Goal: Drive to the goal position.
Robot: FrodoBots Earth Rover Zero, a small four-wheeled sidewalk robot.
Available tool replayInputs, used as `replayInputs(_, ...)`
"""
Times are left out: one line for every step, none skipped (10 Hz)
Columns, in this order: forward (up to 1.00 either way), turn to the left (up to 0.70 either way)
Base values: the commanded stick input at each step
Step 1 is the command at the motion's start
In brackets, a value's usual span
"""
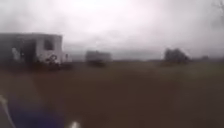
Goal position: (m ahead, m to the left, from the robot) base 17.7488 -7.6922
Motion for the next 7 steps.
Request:
replayInputs(0.70, 0.00)
replayInputs(0.70, 0.00)
replayInputs(0.70, 0.00)
replayInputs(0.70, 0.00)
replayInputs(0.70, 0.00)
replayInputs(0.70, 0.00)
replayInputs(0.70, 0.00)
